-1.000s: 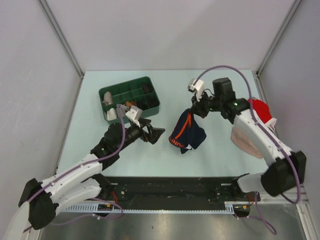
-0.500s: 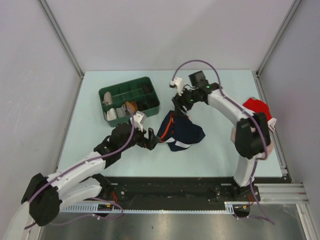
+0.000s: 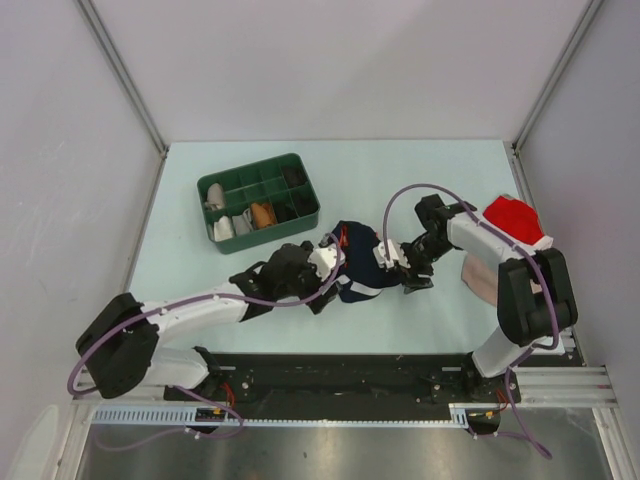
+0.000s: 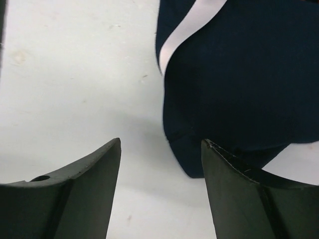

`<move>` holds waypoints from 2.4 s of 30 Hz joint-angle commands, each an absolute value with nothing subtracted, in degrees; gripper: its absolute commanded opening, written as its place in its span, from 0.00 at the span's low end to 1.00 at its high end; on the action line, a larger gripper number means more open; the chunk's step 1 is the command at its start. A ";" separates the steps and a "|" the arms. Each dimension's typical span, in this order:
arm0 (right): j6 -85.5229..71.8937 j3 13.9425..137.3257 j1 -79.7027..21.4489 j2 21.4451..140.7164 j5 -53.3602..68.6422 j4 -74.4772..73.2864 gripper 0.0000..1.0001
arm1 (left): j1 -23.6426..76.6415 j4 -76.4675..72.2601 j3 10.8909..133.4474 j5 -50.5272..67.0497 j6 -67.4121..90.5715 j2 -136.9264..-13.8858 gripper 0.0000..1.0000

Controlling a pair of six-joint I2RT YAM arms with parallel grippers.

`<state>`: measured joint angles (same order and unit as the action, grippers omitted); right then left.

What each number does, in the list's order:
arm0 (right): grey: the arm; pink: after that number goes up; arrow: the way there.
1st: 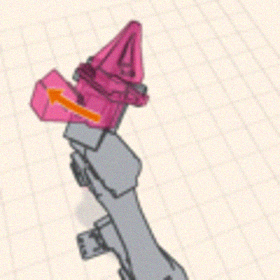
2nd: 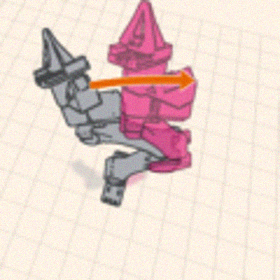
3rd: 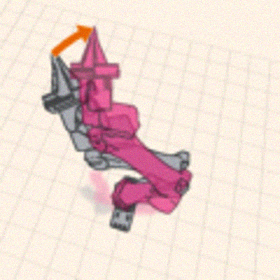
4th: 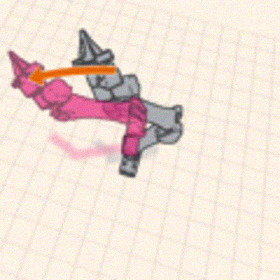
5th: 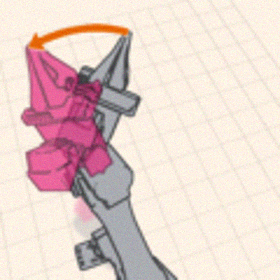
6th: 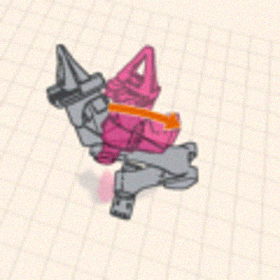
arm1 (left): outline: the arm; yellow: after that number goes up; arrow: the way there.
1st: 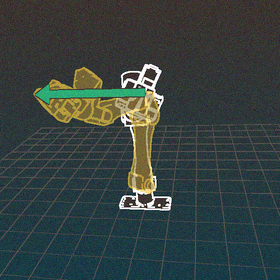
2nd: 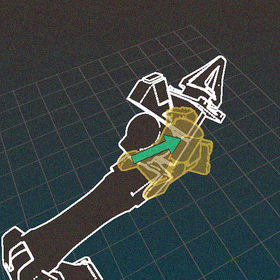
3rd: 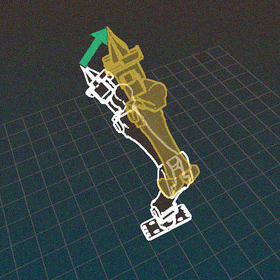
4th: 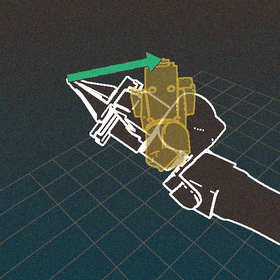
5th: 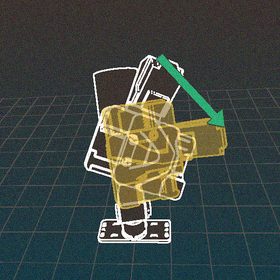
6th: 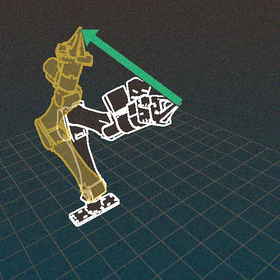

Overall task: Roll the underwear
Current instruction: Flatten out the underwear at the center of the board.

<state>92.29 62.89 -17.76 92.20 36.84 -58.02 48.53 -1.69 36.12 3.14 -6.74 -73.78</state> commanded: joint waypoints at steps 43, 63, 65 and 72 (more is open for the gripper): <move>42.19 63.54 -14.49 66.29 21.81 -27.16 0.00 | 47.81 7.90 42.17 -17.58 4.12 -52.82 0.00; 45.81 78.93 -17.84 58.52 38.33 -60.22 0.00 | 48.43 24.08 55.46 17.48 28.56 -46.23 0.00; 41.25 77.79 -17.75 61.42 34.21 -58.54 0.00 | 47.99 22.08 53.45 16.62 29.35 -47.28 0.01; 30.07 74.00 -12.14 90.24 24.64 -39.58 0.04 | 32.18 -6.17 36.14 15.66 36.29 -67.47 0.00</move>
<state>38.76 76.49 -15.51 76.29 33.54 -52.23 38.85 10.24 42.83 17.63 30.28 -54.83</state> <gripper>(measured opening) 0.012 0.006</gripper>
